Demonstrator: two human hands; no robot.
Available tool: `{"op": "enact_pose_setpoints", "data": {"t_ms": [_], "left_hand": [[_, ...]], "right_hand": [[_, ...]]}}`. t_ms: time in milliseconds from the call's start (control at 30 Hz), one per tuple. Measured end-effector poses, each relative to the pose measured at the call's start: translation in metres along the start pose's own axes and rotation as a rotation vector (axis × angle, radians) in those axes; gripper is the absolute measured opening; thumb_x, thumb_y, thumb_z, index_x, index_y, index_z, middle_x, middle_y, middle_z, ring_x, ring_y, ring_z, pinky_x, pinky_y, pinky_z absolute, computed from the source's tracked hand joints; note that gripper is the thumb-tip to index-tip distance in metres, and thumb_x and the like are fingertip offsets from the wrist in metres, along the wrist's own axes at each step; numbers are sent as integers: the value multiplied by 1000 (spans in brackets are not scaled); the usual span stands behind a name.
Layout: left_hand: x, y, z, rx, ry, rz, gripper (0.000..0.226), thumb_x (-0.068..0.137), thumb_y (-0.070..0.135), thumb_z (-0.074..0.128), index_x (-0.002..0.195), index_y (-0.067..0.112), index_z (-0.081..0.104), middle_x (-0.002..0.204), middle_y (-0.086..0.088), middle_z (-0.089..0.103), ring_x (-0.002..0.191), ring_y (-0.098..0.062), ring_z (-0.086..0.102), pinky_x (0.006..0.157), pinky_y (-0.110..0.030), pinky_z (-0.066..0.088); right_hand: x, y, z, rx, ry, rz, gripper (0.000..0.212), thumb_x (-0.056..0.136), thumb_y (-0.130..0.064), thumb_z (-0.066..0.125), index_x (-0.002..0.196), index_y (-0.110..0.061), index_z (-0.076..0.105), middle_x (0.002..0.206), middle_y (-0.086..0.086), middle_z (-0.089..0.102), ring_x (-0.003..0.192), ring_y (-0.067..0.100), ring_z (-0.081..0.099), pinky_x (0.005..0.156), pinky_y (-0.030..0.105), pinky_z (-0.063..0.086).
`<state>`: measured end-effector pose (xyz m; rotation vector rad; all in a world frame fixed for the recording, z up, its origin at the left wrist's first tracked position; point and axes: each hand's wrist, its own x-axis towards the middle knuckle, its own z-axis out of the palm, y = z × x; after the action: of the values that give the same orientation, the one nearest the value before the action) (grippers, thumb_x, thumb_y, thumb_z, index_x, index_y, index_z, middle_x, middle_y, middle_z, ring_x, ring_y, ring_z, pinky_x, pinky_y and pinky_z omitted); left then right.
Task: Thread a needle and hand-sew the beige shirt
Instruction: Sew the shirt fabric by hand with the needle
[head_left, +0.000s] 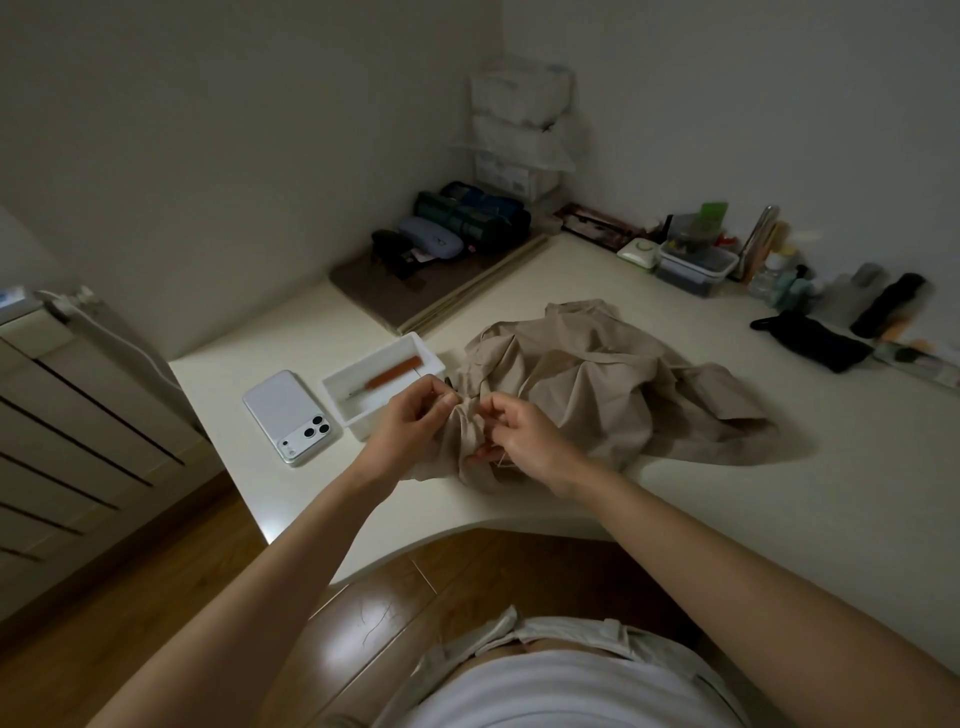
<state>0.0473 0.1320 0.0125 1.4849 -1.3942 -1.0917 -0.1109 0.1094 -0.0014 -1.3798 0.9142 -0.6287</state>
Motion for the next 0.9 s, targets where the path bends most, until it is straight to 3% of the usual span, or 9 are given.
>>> {"op": "enact_pose_setpoints", "data": {"t_ms": [133,267,367,567,667,800,900], "left_hand": [[-1,1,9,-16,-4,-3,17,97,11,49,82,13,56,76,-3,58,62,1,55,59,-14,44],[0,2,5,-79,-26,-75,15,97,16,50,90,11,62,81,-6,62,69,-7,58,61,-19,48],[0,2,-2,-120,-111,-151,20,96,20,52,100,3,63,84,-9,64,71,-15,59,56,-24,50],[-1,6,-8,-175,-161,-225,12,92,20,57,88,12,66,74,-3,68,65,-12,63,53,-27,51],[-2,7,-7,-192,-145,-243,13,93,21,57,86,15,67,71,-1,67,64,-12,62,54,-27,50],[-2,10,-5,-254,-143,-262,16,95,21,55,89,14,67,71,1,68,63,-8,63,53,-25,51],[0,7,-5,-242,-139,-266,17,95,23,55,90,12,67,75,-2,69,65,-10,64,57,-27,51]], "right_hand": [[0,1,6,87,3,-19,20,99,-3,41,102,-15,57,102,7,63,97,16,64,90,35,54],[3,2,2,114,38,-30,19,99,-5,42,110,-11,56,95,3,64,74,3,64,89,37,55],[4,1,-2,110,45,-28,18,99,-5,42,109,-9,56,92,5,64,74,4,64,86,34,56],[7,2,-2,40,52,12,14,97,-11,48,108,-7,56,87,5,66,75,11,68,76,28,58],[9,2,-4,23,115,98,5,96,-11,52,98,-10,56,84,7,65,70,14,66,75,29,59],[12,2,-7,16,131,137,8,97,-10,51,95,-14,57,92,7,66,83,16,66,81,32,58],[12,-1,-6,134,170,129,10,96,-3,49,96,-11,54,98,11,65,82,15,67,72,24,58]]}}
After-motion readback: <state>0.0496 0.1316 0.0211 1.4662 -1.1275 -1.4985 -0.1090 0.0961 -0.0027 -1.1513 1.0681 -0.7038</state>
